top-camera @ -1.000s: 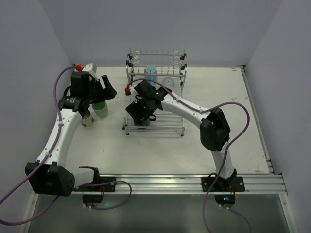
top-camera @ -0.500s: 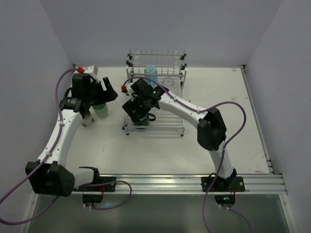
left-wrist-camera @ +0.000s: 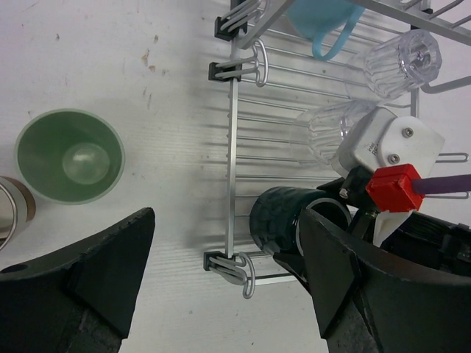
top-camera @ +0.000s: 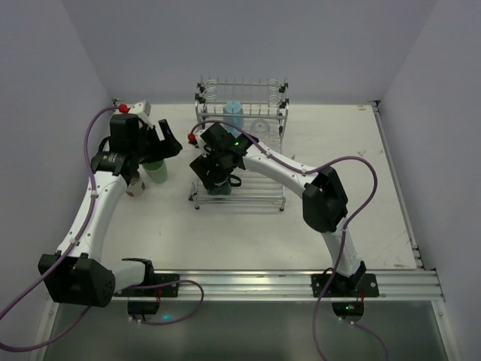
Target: Unload the cups from the dish rack
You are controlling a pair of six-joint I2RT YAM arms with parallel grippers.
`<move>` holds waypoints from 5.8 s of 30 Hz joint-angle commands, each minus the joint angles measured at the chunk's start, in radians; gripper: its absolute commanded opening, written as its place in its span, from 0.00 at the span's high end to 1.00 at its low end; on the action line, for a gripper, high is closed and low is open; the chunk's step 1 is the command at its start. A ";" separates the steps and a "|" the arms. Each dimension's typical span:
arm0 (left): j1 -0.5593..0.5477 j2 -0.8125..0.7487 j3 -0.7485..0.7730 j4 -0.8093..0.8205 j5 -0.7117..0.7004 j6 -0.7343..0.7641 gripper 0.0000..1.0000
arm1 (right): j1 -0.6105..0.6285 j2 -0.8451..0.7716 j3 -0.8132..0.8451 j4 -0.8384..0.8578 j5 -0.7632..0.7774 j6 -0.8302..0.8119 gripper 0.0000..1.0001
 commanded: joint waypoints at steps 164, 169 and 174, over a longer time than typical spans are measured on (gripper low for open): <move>-0.057 0.128 -0.266 -0.074 -0.319 -0.038 0.56 | -0.238 -1.061 -0.865 0.578 -0.233 0.234 0.01; -0.080 0.042 -0.213 -0.116 -0.359 -0.043 0.43 | -0.238 -1.068 -0.867 0.574 -0.227 0.233 0.01; -0.191 -0.009 -0.125 -0.096 -0.382 -0.076 0.34 | -0.238 -1.078 -0.861 0.561 -0.203 0.231 0.01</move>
